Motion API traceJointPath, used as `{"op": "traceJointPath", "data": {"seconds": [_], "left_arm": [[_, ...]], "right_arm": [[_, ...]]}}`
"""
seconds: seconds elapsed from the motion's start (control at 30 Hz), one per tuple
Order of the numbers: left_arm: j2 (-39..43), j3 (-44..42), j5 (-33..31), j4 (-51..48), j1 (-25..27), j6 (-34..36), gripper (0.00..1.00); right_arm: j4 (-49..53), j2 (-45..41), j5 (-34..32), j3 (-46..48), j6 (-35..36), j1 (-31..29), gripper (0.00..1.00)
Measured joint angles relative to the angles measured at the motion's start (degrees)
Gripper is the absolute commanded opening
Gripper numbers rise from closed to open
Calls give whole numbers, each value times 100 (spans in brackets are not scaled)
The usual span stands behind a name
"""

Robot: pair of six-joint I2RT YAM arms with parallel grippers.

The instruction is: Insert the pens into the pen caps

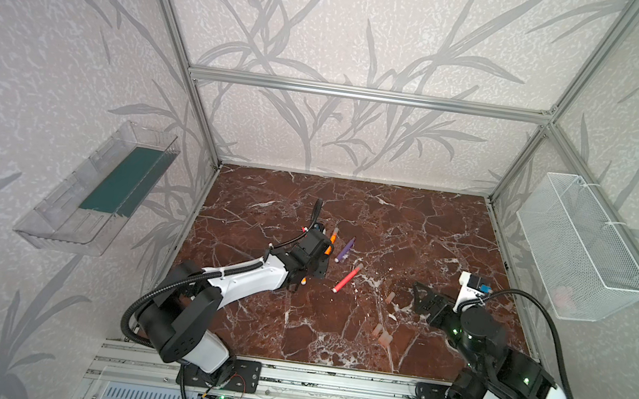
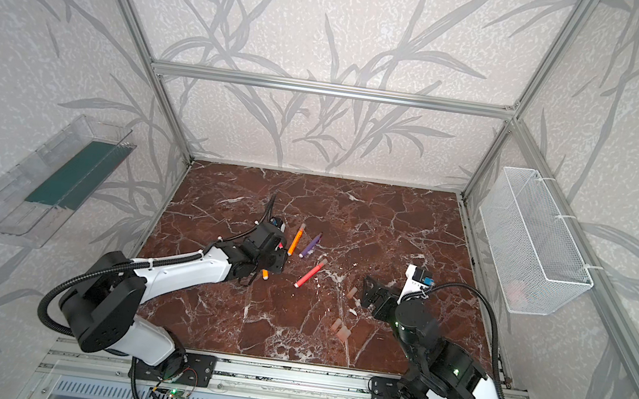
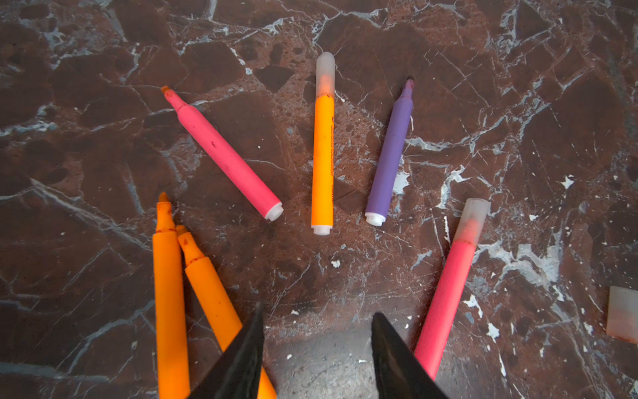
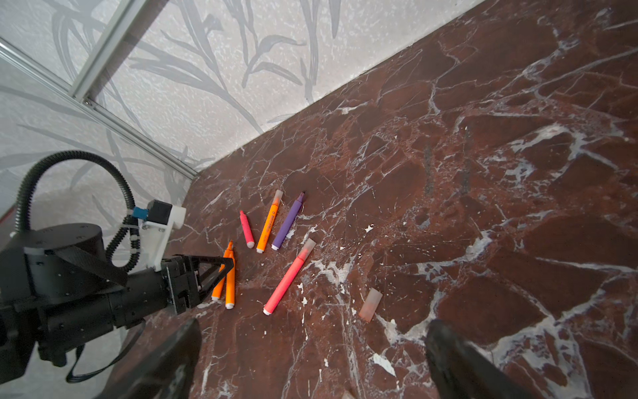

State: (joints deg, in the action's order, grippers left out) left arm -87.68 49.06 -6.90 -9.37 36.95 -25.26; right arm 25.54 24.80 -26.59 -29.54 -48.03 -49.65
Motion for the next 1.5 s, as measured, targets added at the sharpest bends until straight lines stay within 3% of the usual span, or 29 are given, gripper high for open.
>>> {"op": "traceJointPath", "data": {"seconds": [0.27, 0.67, 1.13, 1.37, 1.5], "left_arm": [[-295, 494, -9, -164, 0, -92, 46], [-713, 743, 28, -181, 0, -356, 45], [-1099, 1012, -944, -520, -70, -1003, 47], [-1504, 1167, -992, -518, -315, -1191, 48], [-1707, 1276, -966, -516, -426, -1244, 54]], "right_arm": [[-308, 612, 79, 42, 319, 2, 99], [-739, 678, 282, 83, 505, 7, 99], [-774, 935, 297, 81, 588, 7, 99], [-977, 728, 345, 120, 592, 7, 99], [-1300, 752, 90, 254, 503, 11, 99]]}}
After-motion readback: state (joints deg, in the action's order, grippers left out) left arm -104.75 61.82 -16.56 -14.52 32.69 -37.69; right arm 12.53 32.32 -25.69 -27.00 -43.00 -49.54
